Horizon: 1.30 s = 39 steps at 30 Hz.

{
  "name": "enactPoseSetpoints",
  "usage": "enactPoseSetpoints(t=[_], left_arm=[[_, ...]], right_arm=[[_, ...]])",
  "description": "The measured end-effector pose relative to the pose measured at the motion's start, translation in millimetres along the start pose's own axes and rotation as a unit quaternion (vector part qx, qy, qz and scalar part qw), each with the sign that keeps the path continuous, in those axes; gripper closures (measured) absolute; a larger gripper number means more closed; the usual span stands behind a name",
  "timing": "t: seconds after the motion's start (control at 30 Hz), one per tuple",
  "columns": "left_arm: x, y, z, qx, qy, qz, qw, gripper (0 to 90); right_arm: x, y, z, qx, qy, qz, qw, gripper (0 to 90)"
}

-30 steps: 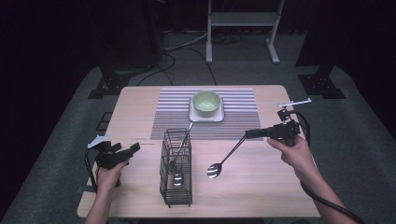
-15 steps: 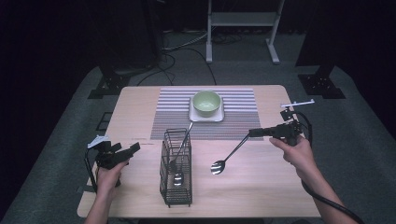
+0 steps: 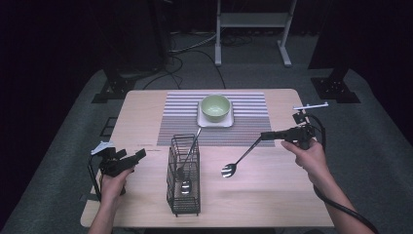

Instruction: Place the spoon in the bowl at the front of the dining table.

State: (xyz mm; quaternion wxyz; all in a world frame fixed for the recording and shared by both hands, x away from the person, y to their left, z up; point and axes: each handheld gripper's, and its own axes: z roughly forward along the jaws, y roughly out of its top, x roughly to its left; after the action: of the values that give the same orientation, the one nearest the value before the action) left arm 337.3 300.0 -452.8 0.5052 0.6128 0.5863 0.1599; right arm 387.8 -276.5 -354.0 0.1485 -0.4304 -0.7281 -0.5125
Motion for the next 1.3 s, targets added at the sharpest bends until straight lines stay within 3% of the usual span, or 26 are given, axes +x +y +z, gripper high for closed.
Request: enactPoseSetpoints(t=[1.3], left_arm=[[0.4, 0.3, 0.2, -0.001, -0.001, 0.000, 1.0000, 0.0]], right_arm=[[-6.3, 29.8, 13.0, -0.017, -0.020, 0.003, 0.9997, 88.9]])
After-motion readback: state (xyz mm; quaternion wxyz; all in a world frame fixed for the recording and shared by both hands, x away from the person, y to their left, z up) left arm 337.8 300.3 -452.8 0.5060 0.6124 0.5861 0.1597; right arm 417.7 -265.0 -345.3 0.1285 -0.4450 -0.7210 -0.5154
